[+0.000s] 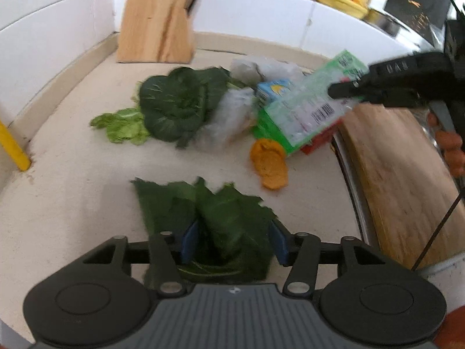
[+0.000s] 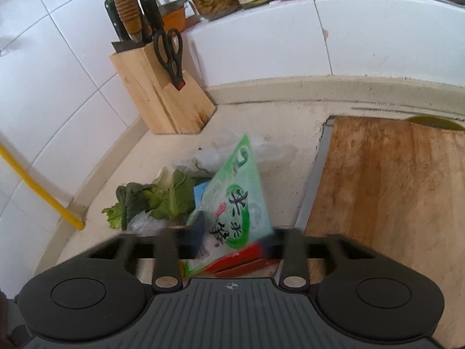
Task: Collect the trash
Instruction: 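Grasp the green printed package with the right tool while the left tool holds the leaf, then carry the leaf with the left tool while the right tool carries the package over the bin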
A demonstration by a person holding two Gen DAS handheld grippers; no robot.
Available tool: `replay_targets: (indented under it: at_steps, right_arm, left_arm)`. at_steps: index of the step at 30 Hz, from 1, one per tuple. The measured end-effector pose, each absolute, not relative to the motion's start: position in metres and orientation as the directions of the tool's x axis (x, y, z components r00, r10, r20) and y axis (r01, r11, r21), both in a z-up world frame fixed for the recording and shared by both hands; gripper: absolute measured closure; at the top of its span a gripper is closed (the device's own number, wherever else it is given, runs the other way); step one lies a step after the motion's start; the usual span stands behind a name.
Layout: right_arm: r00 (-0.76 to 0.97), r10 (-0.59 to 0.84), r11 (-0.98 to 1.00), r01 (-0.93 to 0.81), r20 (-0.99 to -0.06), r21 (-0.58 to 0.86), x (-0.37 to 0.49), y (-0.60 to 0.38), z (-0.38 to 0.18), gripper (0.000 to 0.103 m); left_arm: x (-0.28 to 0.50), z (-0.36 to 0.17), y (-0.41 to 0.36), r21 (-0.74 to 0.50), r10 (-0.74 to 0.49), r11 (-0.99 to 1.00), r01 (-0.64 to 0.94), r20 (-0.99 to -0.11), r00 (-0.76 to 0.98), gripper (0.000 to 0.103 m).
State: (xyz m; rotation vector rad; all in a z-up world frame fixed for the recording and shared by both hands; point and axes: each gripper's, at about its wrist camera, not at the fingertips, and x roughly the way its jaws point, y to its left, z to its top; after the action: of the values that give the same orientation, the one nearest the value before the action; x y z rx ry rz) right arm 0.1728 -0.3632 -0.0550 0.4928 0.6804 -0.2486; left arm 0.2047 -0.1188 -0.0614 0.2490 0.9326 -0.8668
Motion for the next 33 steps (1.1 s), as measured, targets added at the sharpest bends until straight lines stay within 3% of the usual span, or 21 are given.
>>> replay_targets:
  at_steps: [1,3,5,16,19,20,21,22,24,26,30,33]
  right_arm:
    - [0.755,-0.056,0.858,0.371,-0.654,0.356,0.172,-0.362,-0.055,0.080]
    - [0.756,-0.034,0.855,0.361,-0.654,0.372,0.171,-0.361,-0.055,0.087]
    - [0.760,-0.006,0.854,0.342,-0.650,0.392,0.169,-0.358,-0.052,0.096]
    - [0.804,0.079,0.869,0.235,-0.590,0.436,0.123,-0.333,-0.014,0.098]
    - [0.803,0.101,0.867,0.218,-0.587,0.448,0.110,-0.331,-0.011,0.098]
    - [0.798,0.109,0.866,0.217,-0.592,0.451,0.108,-0.331,-0.014,0.098]
    - [0.791,0.116,0.867,0.216,-0.601,0.450,0.107,-0.330,-0.017,0.098]
    - [0.782,0.121,0.866,0.219,-0.612,0.450,0.109,-0.331,-0.023,0.097]
    - [0.764,0.132,0.860,0.229,-0.632,0.456,0.113,-0.333,-0.033,0.096]
    - [0.752,0.142,0.855,0.235,-0.644,0.462,0.116,-0.333,-0.041,0.090]
    - [0.732,0.154,0.864,0.226,-0.664,0.449,0.124,-0.330,-0.053,0.076]
    - [0.722,0.162,0.869,0.218,-0.672,0.444,0.130,-0.329,-0.061,0.057]
  left_arm:
    - [0.205,-0.064,-0.121,-0.169,-0.535,0.650,0.741,-0.794,0.288,0.085]
    - [0.207,-0.067,-0.121,-0.200,-0.532,0.662,0.722,-0.804,0.265,0.095]
    - [0.206,-0.061,-0.115,-0.232,-0.559,0.664,0.711,-0.785,0.265,0.096]
    - [0.192,-0.029,-0.094,-0.343,-0.651,0.658,0.670,-0.707,0.278,0.097]
    - [0.187,-0.036,-0.099,-0.302,-0.616,0.679,0.670,-0.730,0.296,0.096]
    - [0.185,-0.039,-0.101,-0.283,-0.601,0.686,0.670,-0.739,0.303,0.095]
    - [0.184,-0.042,-0.103,-0.272,-0.591,0.689,0.672,-0.748,0.304,0.087]
    - [0.184,-0.045,-0.106,-0.258,-0.576,0.694,0.672,-0.759,0.303,0.074]
    - [0.182,-0.050,-0.110,-0.215,-0.543,0.709,0.672,-0.774,0.326,0.061]
    - [0.179,-0.053,-0.115,-0.147,-0.504,0.721,0.678,-0.782,0.366,0.059]
    - [0.174,-0.057,-0.118,-0.043,-0.442,0.739,0.672,-0.784,0.436,0.045]
    - [0.174,-0.060,-0.120,0.019,-0.402,0.754,0.657,-0.777,0.484,0.043]
